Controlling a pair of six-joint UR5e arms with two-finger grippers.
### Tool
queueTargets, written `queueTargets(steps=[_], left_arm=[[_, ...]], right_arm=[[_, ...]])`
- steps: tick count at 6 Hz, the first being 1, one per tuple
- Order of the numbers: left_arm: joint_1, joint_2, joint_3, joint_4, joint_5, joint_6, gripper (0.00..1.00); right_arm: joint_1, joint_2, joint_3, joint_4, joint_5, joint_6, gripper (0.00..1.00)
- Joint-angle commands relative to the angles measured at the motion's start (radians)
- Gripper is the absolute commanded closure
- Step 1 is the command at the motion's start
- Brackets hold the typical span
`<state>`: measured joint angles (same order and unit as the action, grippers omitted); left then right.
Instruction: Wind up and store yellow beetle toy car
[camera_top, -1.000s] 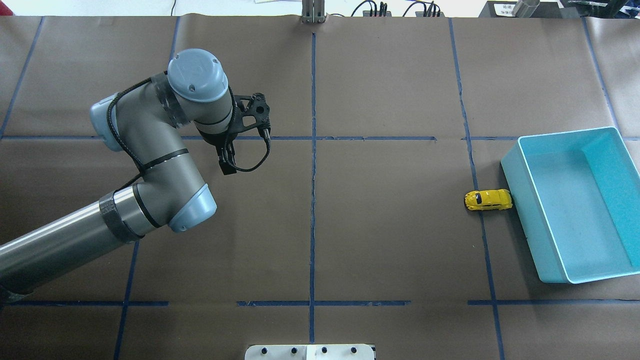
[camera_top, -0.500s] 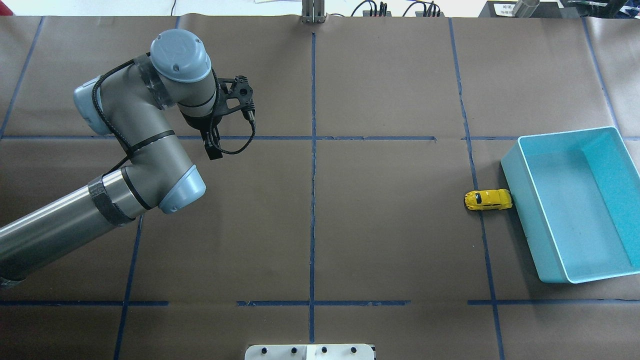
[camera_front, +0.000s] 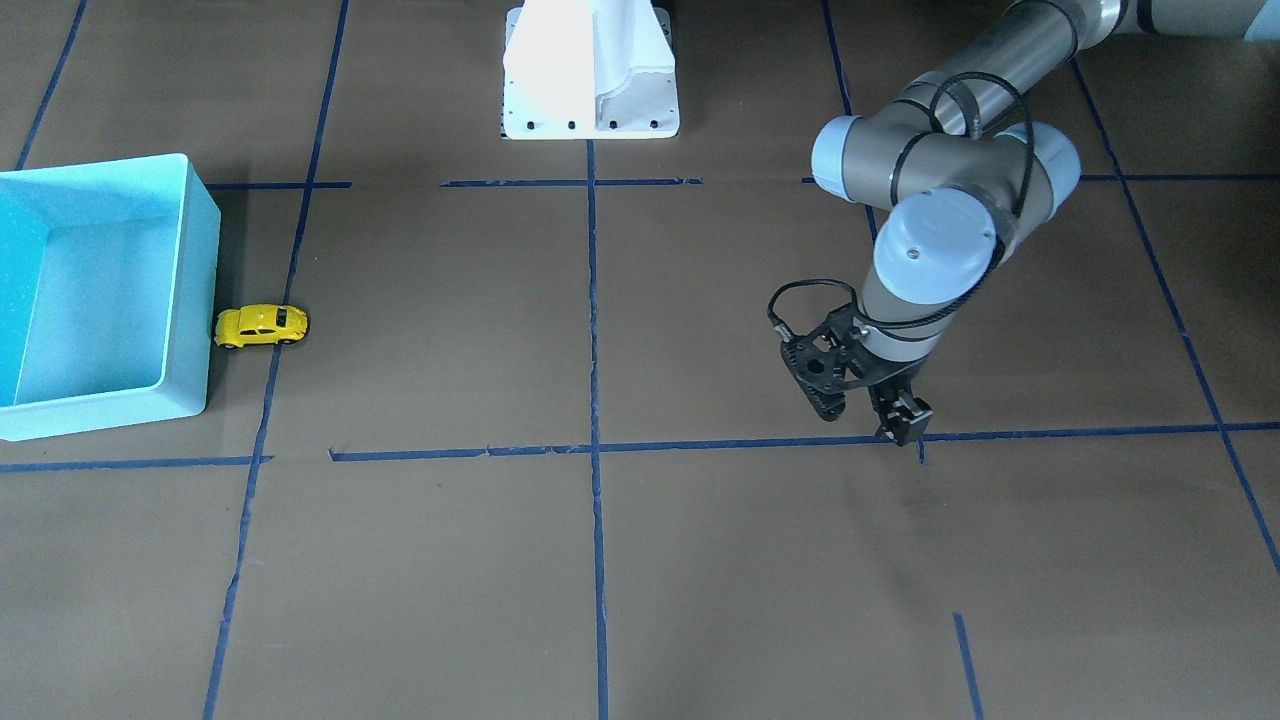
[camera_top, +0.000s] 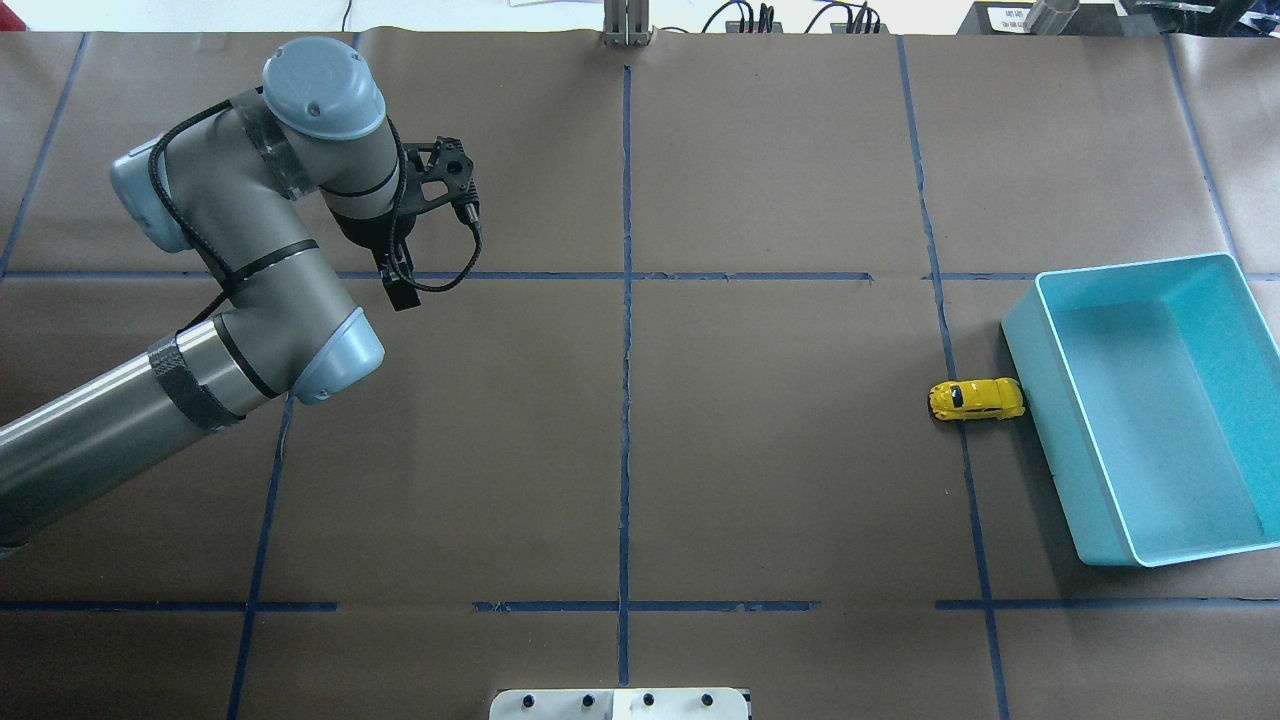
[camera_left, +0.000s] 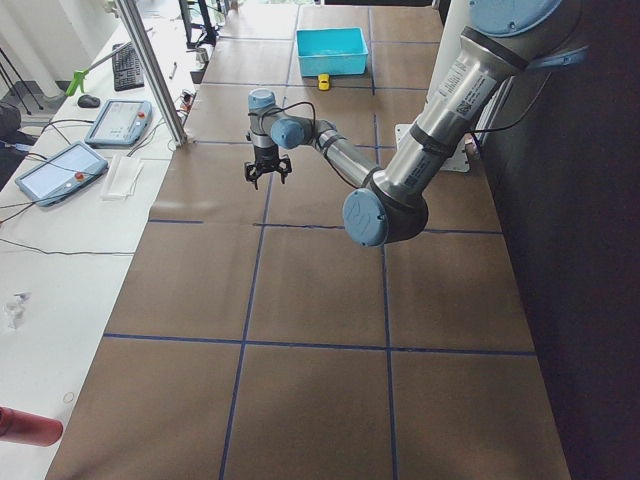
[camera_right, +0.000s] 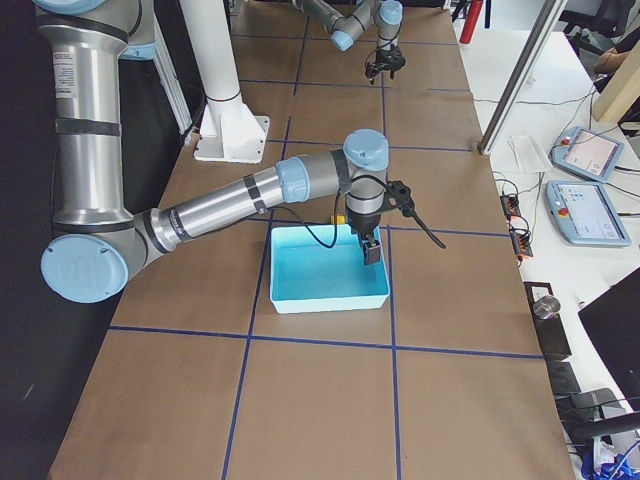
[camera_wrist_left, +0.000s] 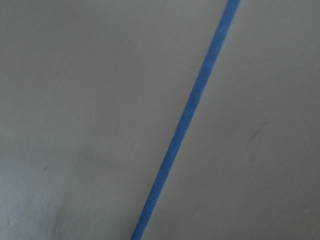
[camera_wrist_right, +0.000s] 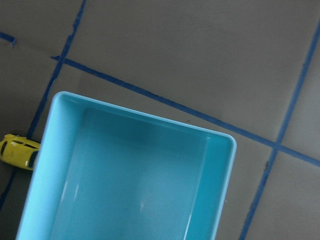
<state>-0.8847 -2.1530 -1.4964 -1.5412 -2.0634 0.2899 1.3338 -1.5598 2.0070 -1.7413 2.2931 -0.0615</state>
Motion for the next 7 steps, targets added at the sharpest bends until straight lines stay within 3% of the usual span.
queueTargets(steps=[1,2,3,4,5,7], left_arm=[[-0.176,0.144,-0.001,0.007,-0.133,0.002,0.0],[-0.225,0.236,0.001,0.009,-0.211,0.0,0.0],[-0.297,0.334,0.007,0.001,-0.225,0.002,0.0],[-0.328,0.344,0.004,0.013,-0.218,-0.002,0.0],[-0.418,0.401,0.002,0.012,-0.219,0.0,0.0],[-0.599,0.496,-0.004,0.016,-0.266,0.0,0.0]], right_arm=[[-0.242,0.132,0.013,-0.099,-0.013,0.0,0.0],[-0.334,0.15,0.027,-0.109,-0.105,-0.003,0.0],[-0.34,0.139,0.056,-0.1,-0.151,-0.114,0.0],[-0.396,0.167,0.027,-0.096,-0.206,-0.346,0.0],[-0.441,0.179,0.018,-0.089,-0.216,-0.412,0.0],[-0.534,0.169,-0.101,0.136,-0.227,-0.42,0.0]])
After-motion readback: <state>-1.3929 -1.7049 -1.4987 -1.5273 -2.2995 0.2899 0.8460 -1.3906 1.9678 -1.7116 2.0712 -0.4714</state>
